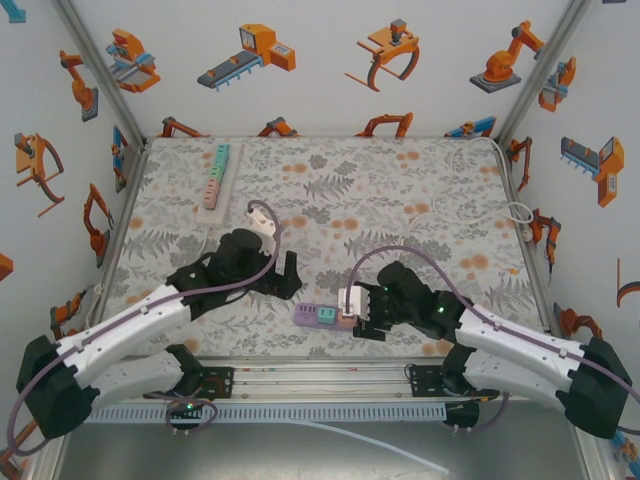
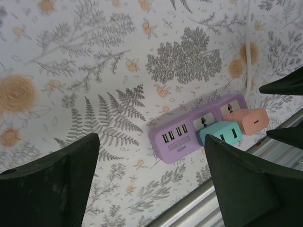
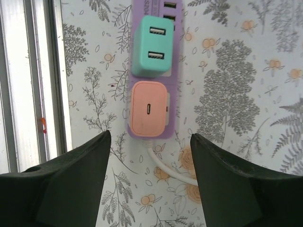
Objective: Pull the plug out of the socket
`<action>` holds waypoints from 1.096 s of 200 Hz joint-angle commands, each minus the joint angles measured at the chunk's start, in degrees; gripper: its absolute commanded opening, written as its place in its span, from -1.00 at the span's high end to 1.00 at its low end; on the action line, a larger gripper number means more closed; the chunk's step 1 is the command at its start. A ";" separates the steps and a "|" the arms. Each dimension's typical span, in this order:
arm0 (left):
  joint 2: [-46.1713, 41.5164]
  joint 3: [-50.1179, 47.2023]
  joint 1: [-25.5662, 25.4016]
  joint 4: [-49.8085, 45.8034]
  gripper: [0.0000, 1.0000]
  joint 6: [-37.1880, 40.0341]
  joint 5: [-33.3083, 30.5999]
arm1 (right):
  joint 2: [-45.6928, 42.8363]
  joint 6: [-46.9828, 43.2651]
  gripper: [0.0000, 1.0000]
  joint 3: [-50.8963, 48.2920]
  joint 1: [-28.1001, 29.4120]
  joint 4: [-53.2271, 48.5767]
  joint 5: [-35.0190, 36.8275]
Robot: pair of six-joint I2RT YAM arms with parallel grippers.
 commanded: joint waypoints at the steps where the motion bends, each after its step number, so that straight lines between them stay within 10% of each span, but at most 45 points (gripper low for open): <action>1: 4.29 1.42 0.28 -0.75 -0.49 -6.04 3.14 | 2.53 -1.23 -0.19 -0.44 -0.17 3.06 -2.15; 91: 14.24 -2.47 0.28 4.39 -0.08 -8.32 13.00 | 10.55 -0.26 0.16 1.48 -0.17 8.68 -5.84; 219: 21.79 -3.45 -0.91 3.65 0.04 -12.88 9.40 | 12.24 -0.23 0.36 2.15 -0.17 9.56 -4.95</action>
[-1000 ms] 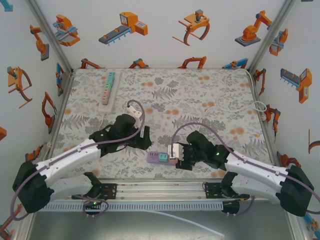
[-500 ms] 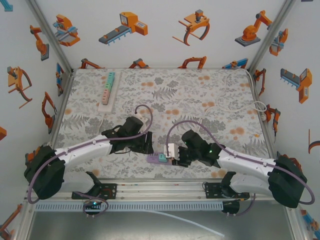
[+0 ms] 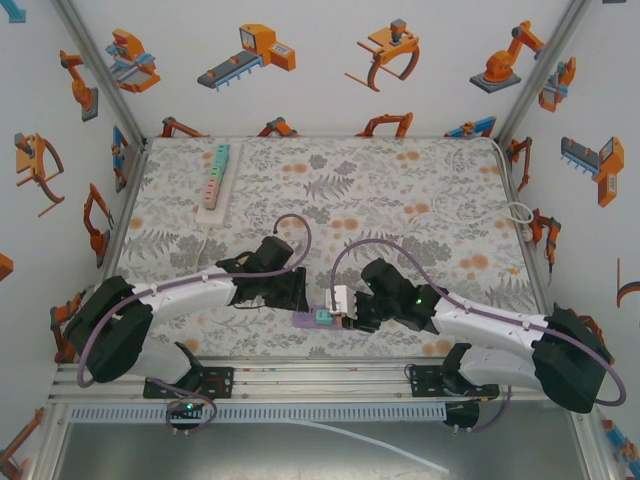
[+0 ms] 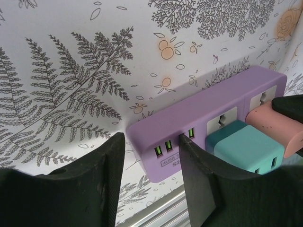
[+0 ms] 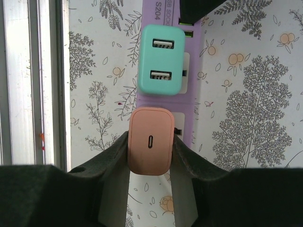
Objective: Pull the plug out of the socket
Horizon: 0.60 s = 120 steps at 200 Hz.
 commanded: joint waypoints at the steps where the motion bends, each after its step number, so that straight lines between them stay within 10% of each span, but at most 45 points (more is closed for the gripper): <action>1: 1.06 -1.32 -0.41 -1.51 0.04 -1.46 -1.26 | 0.37 0.15 0.36 1.46 -0.02 1.65 -0.26; 120: 7.70 0.27 -5.36 -13.24 0.15 -2.68 -12.92 | -0.64 2.06 0.43 3.12 0.00 4.95 -0.71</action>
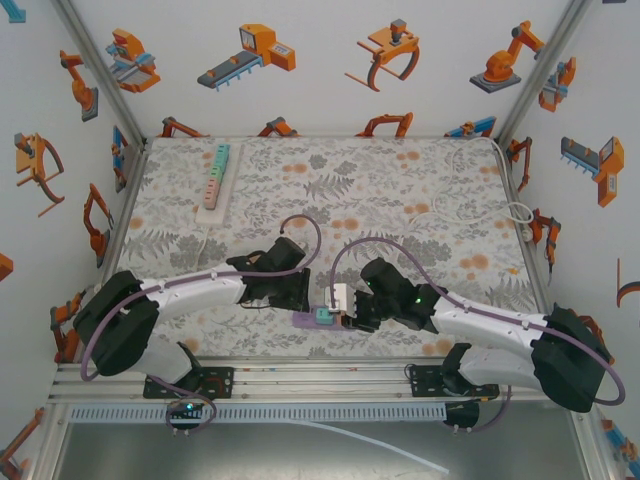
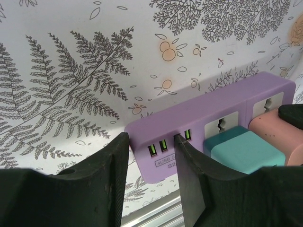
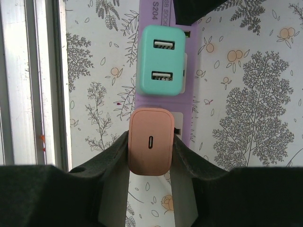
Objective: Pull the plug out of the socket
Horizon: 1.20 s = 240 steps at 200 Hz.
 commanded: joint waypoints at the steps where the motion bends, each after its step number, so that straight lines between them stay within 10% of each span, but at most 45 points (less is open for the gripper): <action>1: 4.53 -3.95 -1.31 -8.25 0.15 -0.15 -6.12 | -1.01 0.38 0.43 2.74 0.04 5.06 -1.24; 240: 7.08 -1.22 -4.58 -12.36 0.15 -0.13 -10.59 | -11.36 15.09 0.57 1.51 -3.31 6.99 4.90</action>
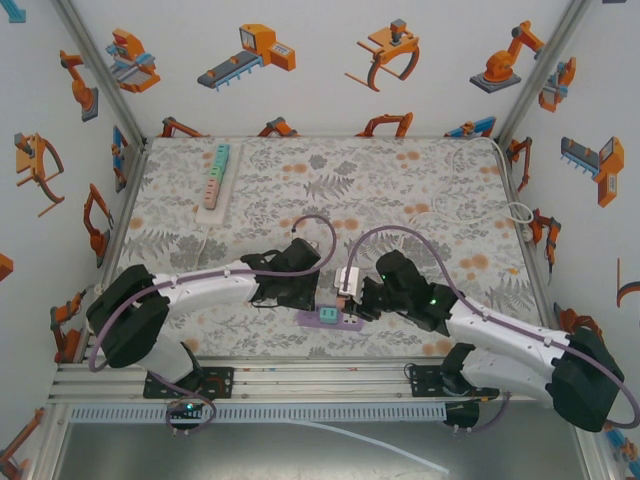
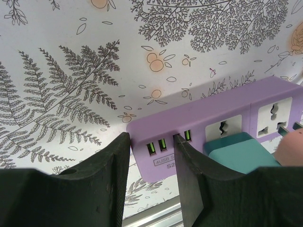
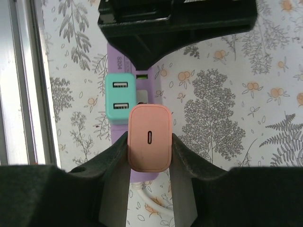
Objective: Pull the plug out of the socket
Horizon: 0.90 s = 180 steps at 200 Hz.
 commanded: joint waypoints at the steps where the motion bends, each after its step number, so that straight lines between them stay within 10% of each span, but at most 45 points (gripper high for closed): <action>1: 3.04 -6.10 -0.43 -9.08 0.15 0.24 -4.61 | -3.17 8.47 0.57 2.05 -0.10 2.28 4.17; 74: -4.30 -5.64 0.59 -6.99 0.10 -2.85 1.44 | -8.19 62.34 0.79 15.27 -0.14 -28.46 37.35; 180: -23.70 -4.52 1.79 -5.85 -0.12 6.33 6.11 | -25.68 86.18 0.82 -2.81 -0.28 -27.77 27.66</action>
